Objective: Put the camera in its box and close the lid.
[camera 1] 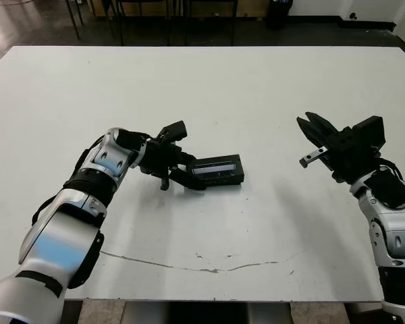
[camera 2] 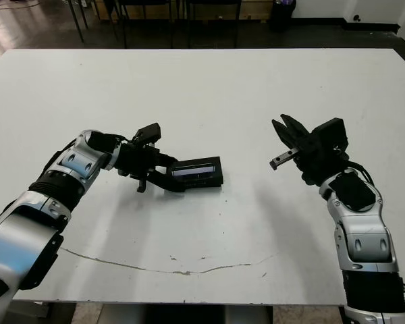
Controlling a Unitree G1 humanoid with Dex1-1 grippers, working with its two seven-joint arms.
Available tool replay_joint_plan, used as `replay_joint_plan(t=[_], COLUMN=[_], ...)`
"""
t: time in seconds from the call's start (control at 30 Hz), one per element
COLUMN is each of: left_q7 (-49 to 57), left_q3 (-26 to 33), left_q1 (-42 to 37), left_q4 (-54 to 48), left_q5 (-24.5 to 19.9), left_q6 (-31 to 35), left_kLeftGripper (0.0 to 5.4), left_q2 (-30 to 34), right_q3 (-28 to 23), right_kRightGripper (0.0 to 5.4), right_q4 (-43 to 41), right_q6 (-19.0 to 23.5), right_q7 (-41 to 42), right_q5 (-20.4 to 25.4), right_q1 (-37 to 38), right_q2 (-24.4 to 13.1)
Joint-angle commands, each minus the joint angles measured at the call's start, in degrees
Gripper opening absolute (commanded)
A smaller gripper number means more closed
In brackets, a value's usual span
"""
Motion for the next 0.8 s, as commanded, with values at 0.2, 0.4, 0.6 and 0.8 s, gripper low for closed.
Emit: replay_joint_plan(t=[0.2,0.4,0.6,0.8], left_q7=[2.16,1.12,0.19,-0.93], left_q3=[-3.22,-4.32,-4.55,-4.24], left_q1=[0.10,0.32,1.85,3.23], left_q4=[-1.14,-3.55,-7.49,-8.81], left_q5=[3.50,4.67,4.83,4.55], left_q6=[0.41,1.63,2.25,-2.02], left_kLeftGripper=[1.28,1.28,1.59,3.00], left_q2=[-3.81,-2.46,-0.19,3.06], right_q3=[0.14,0.45,0.77,0.80], right_kRightGripper=[0.00,0.00,0.00,0.00], right_q4=[-0.38,-1.13,-1.25,-0.22], right_q6=[1.61,2.08,2.57,1.18], right_q7=[-0.06,-0.14,-0.43,0.29], right_q5=[0.23,0.06,0.22,0.62], right_q1=[1.01,1.32,1.22,1.07], right_q2=[-0.12,-0.03,0.39,0.90])
